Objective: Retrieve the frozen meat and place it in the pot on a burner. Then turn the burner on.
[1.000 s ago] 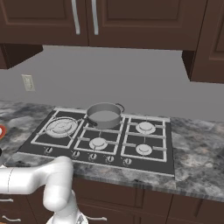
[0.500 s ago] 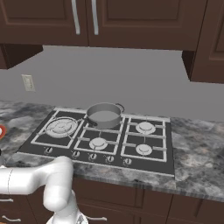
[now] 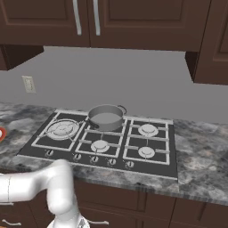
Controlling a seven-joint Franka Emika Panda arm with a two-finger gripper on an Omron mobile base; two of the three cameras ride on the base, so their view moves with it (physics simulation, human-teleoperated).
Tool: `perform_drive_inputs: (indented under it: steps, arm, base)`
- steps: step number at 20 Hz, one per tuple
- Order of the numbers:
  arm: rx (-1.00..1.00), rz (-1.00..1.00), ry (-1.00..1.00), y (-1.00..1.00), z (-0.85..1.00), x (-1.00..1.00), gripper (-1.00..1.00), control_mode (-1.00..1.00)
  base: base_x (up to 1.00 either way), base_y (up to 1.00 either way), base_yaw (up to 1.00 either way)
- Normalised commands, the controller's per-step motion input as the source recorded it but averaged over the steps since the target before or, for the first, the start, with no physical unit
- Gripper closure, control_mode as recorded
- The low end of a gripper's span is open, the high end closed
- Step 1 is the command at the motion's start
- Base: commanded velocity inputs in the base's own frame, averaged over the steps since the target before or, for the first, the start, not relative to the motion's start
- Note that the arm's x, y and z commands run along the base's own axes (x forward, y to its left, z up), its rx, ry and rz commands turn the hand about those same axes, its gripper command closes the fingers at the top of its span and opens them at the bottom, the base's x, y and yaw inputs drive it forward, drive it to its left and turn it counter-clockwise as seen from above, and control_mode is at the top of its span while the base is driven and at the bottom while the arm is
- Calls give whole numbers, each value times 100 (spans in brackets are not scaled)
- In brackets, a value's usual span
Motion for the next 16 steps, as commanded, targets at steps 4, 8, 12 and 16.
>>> perform_drive_inputs:
  steps: [4, 8, 12, 16]
  arm:
    - [2, -1, -32, -100, 57, -37, 100, -100]
    - [3, 0, -33, -100, 48, -39, 100, -100]
    - [9, 0, -31, -100, 49, -32, 100, -100]
    - [14, 0, -27, -100, 56, -18, 100, -100]
  base:
    - [0, 0, 0]
    - [0, 0, 0]
    - [0, 0, 0]
    - [0, 0, 0]
